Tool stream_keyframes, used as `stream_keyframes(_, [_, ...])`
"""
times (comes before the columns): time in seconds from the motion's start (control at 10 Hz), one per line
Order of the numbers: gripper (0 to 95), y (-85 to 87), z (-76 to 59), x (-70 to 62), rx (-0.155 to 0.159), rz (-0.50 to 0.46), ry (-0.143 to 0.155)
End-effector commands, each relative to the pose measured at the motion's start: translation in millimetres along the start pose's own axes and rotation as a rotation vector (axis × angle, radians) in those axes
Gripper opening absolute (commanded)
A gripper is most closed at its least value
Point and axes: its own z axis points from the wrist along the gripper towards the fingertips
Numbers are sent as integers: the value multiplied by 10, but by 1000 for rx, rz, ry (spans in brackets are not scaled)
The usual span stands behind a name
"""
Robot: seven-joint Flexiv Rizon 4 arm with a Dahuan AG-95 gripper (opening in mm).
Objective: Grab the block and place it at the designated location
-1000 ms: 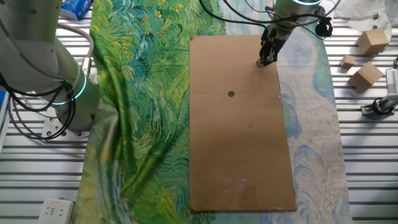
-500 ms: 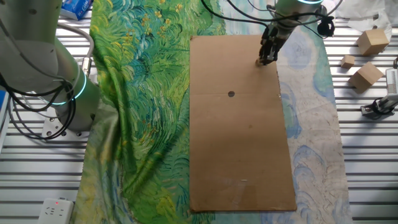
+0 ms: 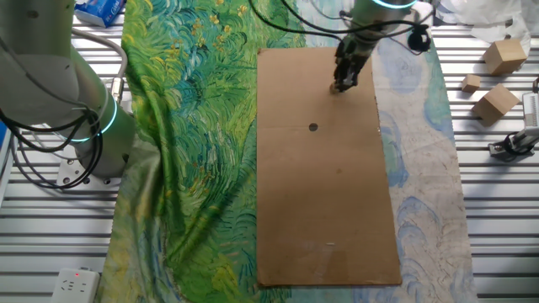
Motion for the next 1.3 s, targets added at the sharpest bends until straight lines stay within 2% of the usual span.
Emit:
stream_keyframes(0.1, [0,-82,-34,35,0,-21,7])
stream_keyframes(0.6, [0,-429,-151,228,22,-81,36])
stream_keyframes(1.3, [0,-726,-25,448,15,-150,20])
